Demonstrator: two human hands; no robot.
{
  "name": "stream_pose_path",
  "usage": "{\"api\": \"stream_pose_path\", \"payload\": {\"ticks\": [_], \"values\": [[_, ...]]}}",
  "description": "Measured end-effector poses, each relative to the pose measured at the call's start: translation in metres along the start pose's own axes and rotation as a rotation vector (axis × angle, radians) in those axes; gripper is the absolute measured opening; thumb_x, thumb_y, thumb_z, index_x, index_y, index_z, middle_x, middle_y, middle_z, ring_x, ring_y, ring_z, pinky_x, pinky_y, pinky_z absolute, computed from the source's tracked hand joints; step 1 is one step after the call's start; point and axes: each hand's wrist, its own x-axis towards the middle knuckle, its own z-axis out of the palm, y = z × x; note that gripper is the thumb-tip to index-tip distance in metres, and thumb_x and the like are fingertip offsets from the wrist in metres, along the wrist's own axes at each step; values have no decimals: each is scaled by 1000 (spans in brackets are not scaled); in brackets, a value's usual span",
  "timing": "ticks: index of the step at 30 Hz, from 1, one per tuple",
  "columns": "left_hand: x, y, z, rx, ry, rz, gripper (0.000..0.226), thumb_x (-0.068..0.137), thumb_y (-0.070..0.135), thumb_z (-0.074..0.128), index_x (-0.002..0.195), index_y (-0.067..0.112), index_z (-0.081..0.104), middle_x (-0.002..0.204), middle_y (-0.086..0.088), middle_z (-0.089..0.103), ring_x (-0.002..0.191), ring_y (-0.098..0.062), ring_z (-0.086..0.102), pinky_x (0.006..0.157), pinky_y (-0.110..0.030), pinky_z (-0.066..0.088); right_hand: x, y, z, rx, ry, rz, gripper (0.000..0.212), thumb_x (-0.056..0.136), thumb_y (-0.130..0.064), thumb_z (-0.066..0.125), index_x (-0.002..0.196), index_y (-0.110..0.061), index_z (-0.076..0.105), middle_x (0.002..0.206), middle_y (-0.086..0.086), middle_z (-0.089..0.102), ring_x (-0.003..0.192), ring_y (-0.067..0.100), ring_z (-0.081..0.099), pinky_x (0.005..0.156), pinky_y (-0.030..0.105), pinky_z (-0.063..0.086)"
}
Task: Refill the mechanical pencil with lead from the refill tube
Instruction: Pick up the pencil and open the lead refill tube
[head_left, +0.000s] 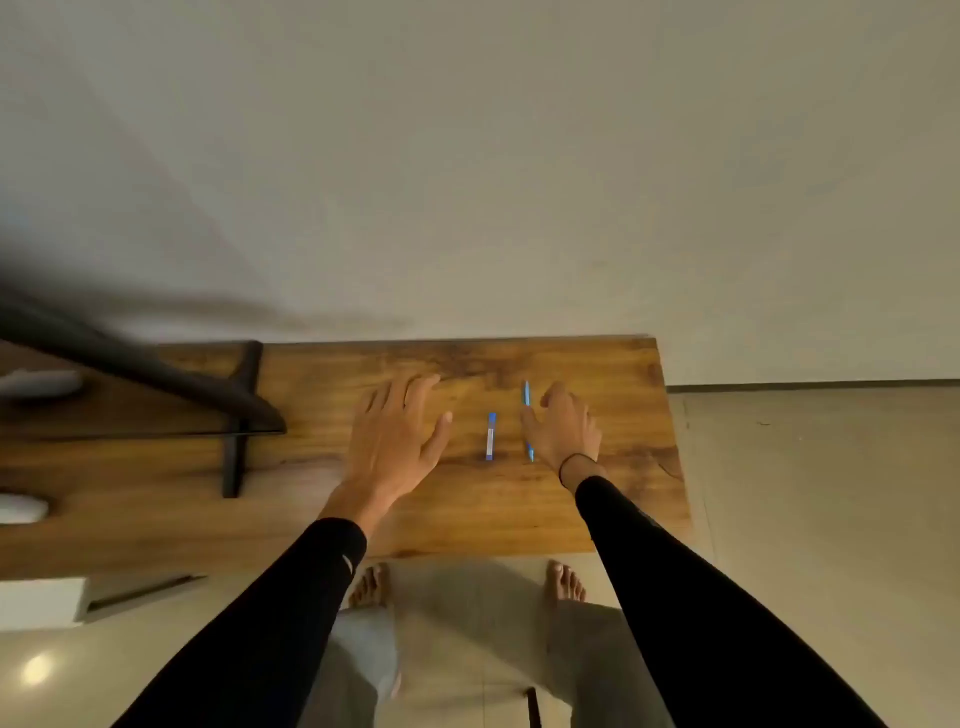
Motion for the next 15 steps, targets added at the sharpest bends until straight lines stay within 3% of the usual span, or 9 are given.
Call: {"api": "stream_pose_path", "payload": {"ticks": [4, 6, 8, 10, 12, 15], "values": [[4, -6, 51, -118, 61, -35, 36, 104, 42, 50, 104, 14, 72, 98, -1, 75, 86, -23, 71, 73, -32, 51, 30, 3, 39, 2, -55, 57, 33, 99, -35, 68, 115, -9, 55, 109, 12, 69, 89, 34, 63, 71, 37, 46], [4, -5, 74, -195, 83, -16, 33, 104, 39, 53, 96, 16, 75, 90, 3, 75, 77, -18, 70, 63, -26, 45, 39, 10, 53, 1, -3, 33, 30, 100, -33, 69, 111, -8, 57, 102, 11, 67, 93, 36, 67, 70, 38, 47], [4, -8, 93, -264, 107, -17, 24, 103, 34, 61, 94, 17, 75, 86, 5, 74, 72, -17, 70, 57, -29, 49, 47, 19, 60, 37, 45, 16, 25, 99, -31, 71, 101, -9, 59, 92, 7, 65, 87, 32, 68, 67, 35, 46], [6, -8, 107, -349, 98, -48, 19, 104, 31, 67, 94, 17, 75, 84, 5, 73, 71, -17, 71, 59, -37, 57, 54, 27, 60, 80, 59, 7, 23, 95, -29, 76, 90, -12, 62, 80, 2, 66, 76, 25, 68, 60, 30, 43], [9, -5, 115, -471, 81, -78, 19, 104, 31, 69, 95, 16, 75, 82, 6, 75, 71, -14, 71, 63, -37, 60, 54, 31, 61, 177, 70, -8, 20, 90, -25, 79, 83, -12, 65, 73, 0, 68, 71, 22, 70, 59, 31, 52], [20, 0, 122, -674, 11, -133, 17, 101, 36, 71, 107, 21, 77, 90, 12, 77, 81, -5, 73, 70, -22, 60, 47, 31, 66, 488, 38, -8, 16, 87, -18, 83, 83, -13, 68, 73, 6, 77, 67, 21, 79, 67, 43, 68]]}}
